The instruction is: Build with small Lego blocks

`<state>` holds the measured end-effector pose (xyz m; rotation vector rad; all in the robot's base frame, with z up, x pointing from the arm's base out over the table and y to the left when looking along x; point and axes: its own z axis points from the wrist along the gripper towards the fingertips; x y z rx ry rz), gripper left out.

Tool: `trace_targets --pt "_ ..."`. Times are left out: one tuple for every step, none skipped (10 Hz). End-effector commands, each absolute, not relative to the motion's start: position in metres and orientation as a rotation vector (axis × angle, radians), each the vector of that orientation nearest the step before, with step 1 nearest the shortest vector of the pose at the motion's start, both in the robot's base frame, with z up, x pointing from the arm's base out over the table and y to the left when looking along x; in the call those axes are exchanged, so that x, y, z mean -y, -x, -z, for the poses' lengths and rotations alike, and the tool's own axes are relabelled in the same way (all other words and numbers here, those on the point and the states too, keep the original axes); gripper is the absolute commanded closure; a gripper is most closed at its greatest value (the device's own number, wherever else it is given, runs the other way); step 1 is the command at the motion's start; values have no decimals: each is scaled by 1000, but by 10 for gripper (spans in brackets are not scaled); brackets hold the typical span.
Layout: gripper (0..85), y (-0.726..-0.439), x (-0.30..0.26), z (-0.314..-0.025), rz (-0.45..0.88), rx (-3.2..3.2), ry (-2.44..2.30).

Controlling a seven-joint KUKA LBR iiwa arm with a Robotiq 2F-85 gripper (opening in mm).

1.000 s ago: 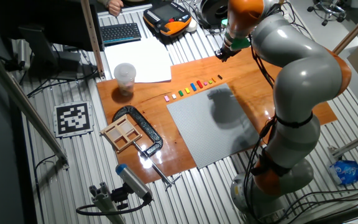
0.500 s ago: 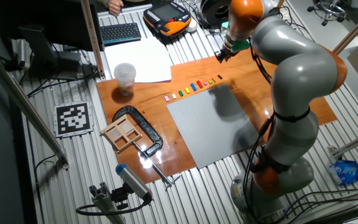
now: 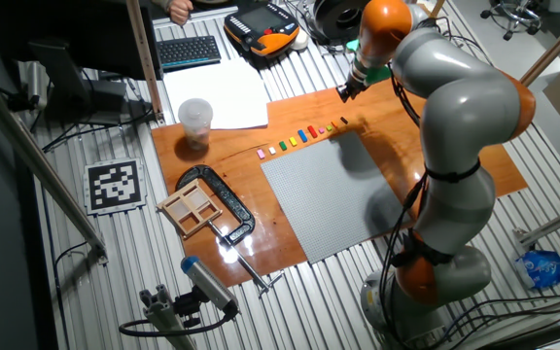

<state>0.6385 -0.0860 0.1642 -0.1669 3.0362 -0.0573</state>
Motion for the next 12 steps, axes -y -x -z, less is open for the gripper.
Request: trace_targets --pt "510 -639 87 -160 52 -3045 176" --pt "510 -639 88 -155 49 -3055 188" --pt "510 -639 90 -150 51 -3064 198" --pt "510 -640 92 -143 26 -3088 201" --pt "510 -639 95 -136 16 -3095 213" --pt "510 -639 98 -132 17 -3105 218" --pt "510 -640 99 -130 32 -3127 215" --pt "510 -639 100 -128 37 -3127 217" --pt "510 -639 101 -125 37 -3124 224" --pt "510 -639 101 -125 38 -3120 236" --pt "510 -639 101 -125 37 -3122 251" --pt "680 -639 101 -125 45 -3137 242"
